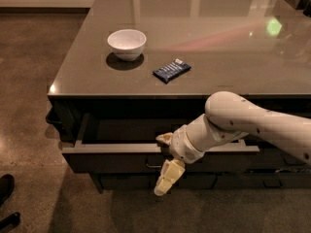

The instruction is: Open top drawer

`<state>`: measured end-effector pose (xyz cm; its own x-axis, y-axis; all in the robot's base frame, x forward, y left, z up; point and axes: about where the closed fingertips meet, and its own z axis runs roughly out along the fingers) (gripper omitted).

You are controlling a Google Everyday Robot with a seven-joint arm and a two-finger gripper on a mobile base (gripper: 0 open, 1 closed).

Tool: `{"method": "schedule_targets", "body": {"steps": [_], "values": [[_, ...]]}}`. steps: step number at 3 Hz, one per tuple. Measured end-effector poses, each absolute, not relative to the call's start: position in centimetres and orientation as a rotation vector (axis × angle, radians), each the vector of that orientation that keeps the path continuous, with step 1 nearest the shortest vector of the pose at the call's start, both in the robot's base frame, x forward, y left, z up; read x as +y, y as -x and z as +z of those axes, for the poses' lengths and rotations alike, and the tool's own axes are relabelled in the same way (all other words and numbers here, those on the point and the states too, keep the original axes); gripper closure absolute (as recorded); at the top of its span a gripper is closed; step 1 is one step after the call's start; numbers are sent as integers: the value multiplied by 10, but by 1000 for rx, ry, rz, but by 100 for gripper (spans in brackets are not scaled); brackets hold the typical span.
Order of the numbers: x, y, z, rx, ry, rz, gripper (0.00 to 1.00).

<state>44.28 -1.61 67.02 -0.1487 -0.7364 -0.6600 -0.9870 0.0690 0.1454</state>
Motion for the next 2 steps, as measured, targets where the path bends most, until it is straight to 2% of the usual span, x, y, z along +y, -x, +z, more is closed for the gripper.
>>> {"method": "schedule_targets", "body": {"steps": [2], "values": [[0, -419, 665, 1951, 1706, 916, 0]]}}
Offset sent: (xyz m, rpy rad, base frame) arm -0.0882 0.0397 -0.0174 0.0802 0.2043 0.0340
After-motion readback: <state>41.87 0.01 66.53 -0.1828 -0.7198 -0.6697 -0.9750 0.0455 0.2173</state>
